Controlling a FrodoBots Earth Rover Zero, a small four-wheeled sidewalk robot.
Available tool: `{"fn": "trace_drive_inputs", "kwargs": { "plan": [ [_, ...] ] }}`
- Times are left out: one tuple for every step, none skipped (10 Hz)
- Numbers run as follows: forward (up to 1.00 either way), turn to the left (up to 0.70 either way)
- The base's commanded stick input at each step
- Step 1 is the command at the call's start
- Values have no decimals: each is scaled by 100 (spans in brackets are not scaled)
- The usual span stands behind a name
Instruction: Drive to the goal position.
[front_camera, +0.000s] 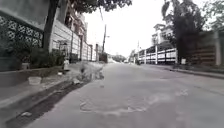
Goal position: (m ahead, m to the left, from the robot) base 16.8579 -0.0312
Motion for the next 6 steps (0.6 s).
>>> {"fn": "trace_drive_inputs", "kwargs": {
  "plan": [
    [100,0],
    [100,-2],
    [100,-3],
    [100,0],
    [100,0],
    [100,0]
  ]
}}
